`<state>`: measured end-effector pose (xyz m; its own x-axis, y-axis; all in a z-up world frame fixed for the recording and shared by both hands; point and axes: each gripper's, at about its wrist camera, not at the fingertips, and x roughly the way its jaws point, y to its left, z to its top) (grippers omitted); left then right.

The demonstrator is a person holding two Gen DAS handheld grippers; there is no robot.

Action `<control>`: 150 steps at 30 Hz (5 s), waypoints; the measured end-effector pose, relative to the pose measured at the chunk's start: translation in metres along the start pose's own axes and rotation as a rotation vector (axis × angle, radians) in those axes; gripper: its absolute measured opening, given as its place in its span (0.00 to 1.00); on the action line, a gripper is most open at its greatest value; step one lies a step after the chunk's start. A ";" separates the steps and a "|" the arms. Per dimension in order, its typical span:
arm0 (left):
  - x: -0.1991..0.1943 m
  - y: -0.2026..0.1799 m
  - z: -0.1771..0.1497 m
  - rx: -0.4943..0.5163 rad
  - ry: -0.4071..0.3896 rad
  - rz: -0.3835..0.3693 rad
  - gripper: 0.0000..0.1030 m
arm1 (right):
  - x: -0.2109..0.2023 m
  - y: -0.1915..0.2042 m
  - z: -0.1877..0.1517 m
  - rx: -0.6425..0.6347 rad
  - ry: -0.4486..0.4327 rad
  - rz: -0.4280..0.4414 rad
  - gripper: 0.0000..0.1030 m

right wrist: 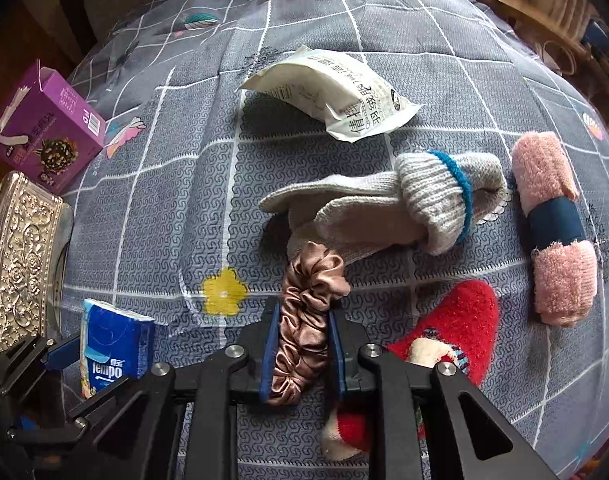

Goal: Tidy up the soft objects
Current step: 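Carry the Tempo tissue pack over the gold tray with the left tool, then open the left tool to drop the tissue pack into the tray, then carry the brown scrunchie into the gold tray and open the right tool, then move both tools back over the remaining items on the bedspread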

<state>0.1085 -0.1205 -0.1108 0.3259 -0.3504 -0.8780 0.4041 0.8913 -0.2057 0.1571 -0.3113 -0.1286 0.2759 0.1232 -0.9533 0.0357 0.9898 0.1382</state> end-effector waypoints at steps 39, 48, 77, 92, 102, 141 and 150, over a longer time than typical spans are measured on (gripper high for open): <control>-0.182 0.391 -0.148 -0.765 -0.225 0.374 0.55 | 0.016 0.066 -0.023 -0.199 -0.059 -0.165 0.24; -0.176 0.377 -0.139 -0.737 -0.251 0.454 0.68 | 0.013 0.065 -0.024 -0.202 -0.062 -0.169 0.24; -0.203 0.239 -0.142 -0.456 -0.361 0.447 0.68 | 0.012 0.070 -0.024 -0.224 -0.084 -0.180 0.24; -0.206 0.233 -0.146 -0.411 -0.363 0.418 0.68 | 0.011 0.055 -0.015 -0.119 -0.072 -0.147 0.23; -0.204 0.250 -0.157 -0.464 -0.350 0.400 0.68 | -0.029 0.075 0.010 -0.086 -0.174 -0.074 0.23; -0.259 0.318 -0.204 -0.685 -0.451 0.529 0.68 | -0.015 0.469 -0.132 -0.775 -0.133 0.523 0.65; -0.255 0.295 -0.193 -0.611 -0.439 0.527 0.68 | -0.054 0.445 -0.134 -0.757 -0.301 0.435 0.72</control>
<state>-0.0206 0.2871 -0.0311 0.6854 0.1783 -0.7060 -0.3703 0.9202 -0.1271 0.0291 0.1326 -0.0513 0.3594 0.5765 -0.7338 -0.7383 0.6566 0.1543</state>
